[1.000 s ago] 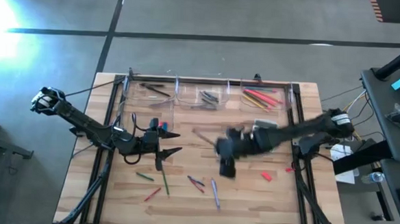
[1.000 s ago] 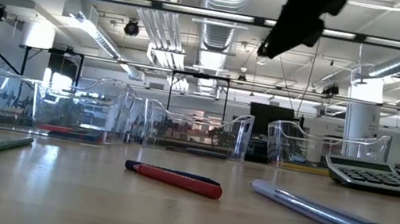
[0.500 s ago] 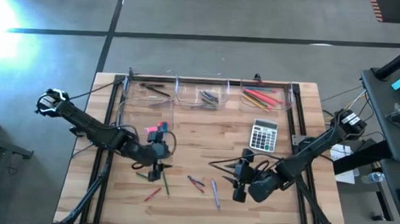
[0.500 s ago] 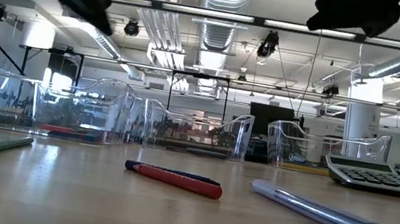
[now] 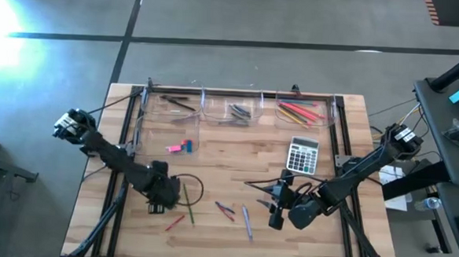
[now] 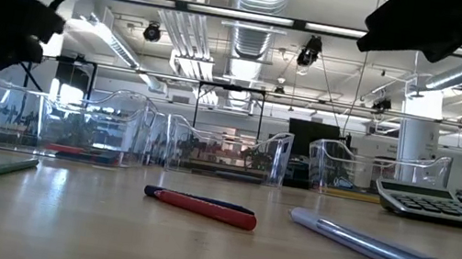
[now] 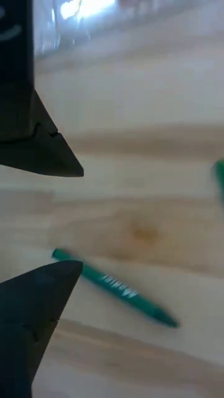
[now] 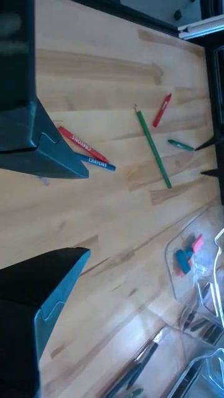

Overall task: Sort crayons/erasers/pens/pencils in bins
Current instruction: Put the green crayon into the top center transparent bin, then put the green pencil into the top right transparent bin

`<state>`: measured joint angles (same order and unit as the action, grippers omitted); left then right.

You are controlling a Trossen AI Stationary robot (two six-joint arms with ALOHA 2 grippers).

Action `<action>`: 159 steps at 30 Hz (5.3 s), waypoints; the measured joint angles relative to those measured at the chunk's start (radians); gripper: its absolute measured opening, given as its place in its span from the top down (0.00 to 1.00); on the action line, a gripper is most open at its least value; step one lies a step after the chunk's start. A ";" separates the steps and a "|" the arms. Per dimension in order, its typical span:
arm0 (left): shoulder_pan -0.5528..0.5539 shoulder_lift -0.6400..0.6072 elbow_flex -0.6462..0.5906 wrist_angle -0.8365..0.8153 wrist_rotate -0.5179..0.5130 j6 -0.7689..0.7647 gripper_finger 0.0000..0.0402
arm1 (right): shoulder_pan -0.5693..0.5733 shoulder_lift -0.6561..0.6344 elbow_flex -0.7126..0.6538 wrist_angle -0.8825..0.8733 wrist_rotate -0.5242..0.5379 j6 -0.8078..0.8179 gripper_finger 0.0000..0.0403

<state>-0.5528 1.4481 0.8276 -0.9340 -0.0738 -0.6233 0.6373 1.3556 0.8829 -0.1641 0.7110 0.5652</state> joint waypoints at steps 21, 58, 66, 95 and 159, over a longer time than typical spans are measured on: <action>-0.058 0.097 -0.093 0.226 0.087 0.000 0.52 | 0.000 0.001 0.006 0.029 0.016 -0.027 0.55; 0.204 -0.214 0.318 -0.130 -0.319 0.426 1.00 | -0.003 0.002 0.005 0.051 0.080 -0.071 0.55; 0.615 -0.169 0.352 0.322 -0.088 0.930 1.00 | -0.003 0.002 0.005 0.050 0.087 -0.068 0.55; 1.083 0.354 0.545 0.481 -0.007 0.988 0.79 | -0.003 0.002 -0.027 0.054 0.086 -0.068 0.55; 0.031 0.227 0.214 0.398 0.064 0.811 0.59 | 0.000 -0.023 -0.027 0.088 0.172 -0.015 0.55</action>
<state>-0.5219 1.6749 1.0416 -0.5360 -0.0094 0.1881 0.6371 1.3327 0.8558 -0.0757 0.8825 0.5503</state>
